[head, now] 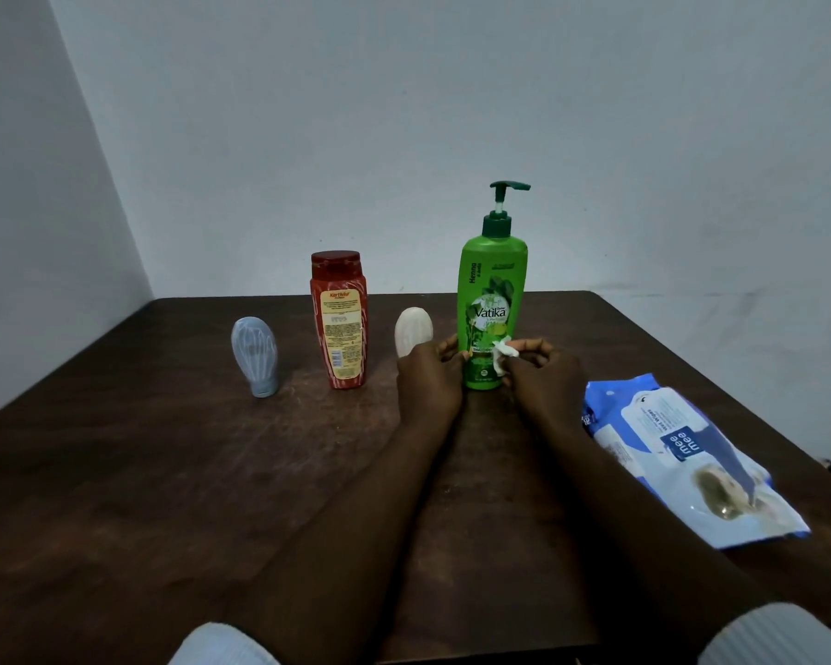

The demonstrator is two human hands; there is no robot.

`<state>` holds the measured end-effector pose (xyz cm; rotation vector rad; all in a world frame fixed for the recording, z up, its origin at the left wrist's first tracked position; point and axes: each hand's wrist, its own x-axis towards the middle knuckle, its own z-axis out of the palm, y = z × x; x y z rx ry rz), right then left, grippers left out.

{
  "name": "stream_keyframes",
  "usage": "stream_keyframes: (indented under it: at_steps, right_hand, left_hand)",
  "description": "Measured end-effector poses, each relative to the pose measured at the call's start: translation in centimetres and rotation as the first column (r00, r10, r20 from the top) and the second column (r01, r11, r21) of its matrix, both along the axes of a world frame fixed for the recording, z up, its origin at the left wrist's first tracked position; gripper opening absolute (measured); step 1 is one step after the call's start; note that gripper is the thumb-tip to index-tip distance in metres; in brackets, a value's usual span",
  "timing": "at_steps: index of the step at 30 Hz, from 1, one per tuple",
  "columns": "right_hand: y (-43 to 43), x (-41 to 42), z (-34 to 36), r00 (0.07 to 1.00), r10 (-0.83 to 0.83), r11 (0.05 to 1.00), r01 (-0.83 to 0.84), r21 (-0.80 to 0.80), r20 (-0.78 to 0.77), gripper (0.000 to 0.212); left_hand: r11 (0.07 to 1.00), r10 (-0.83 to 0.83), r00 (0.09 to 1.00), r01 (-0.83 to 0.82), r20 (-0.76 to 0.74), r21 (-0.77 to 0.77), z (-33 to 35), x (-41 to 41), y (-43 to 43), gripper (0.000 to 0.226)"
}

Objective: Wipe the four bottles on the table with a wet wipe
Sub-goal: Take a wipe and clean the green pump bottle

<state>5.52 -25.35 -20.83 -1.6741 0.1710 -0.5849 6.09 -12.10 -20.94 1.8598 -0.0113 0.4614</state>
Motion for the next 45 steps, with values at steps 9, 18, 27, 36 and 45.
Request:
stream_keyframes:
  at_steps: [9, 18, 27, 36, 45]
  right_hand:
    - [-0.4, 0.8, -0.9, 1.0, 0.0, 1.0, 0.0, -0.01, -0.009, 0.01]
    - [-0.5, 1.5, -1.3, 1.0, 0.011, 1.0, -0.011, -0.023, 0.005, 0.012]
    - [-0.5, 1.5, -1.2, 0.999, 0.022, 0.999, -0.021, -0.044, 0.028, 0.023]
    - [-0.5, 1.3, -1.1, 1.0, 0.008, 0.998, -0.006, -0.061, 0.029, 0.014]
    - [-0.4, 0.1, 0.1, 0.982, -0.14, 0.984, 0.153, -0.09, 0.128, 0.011]
  left_hand:
    - [0.998, 0.039, 0.999, -0.04, 0.018, 0.043, 0.2, -0.3, -0.4, 0.031]
    - [0.993, 0.079, 0.997, -0.079, 0.007, 0.082, 0.3, -0.1, -1.0, 0.033]
    - [0.982, 0.129, 0.992, -0.126, -0.012, 0.14, 0.3, 0.1, -1.3, 0.031]
    - [0.987, 0.097, 0.995, -0.094, -0.02, 0.133, 0.4, -0.3, -1.3, 0.033]
    - [0.992, 0.071, 0.997, -0.073, 0.02, 0.101, 1.0, -3.9, 1.1, 0.037]
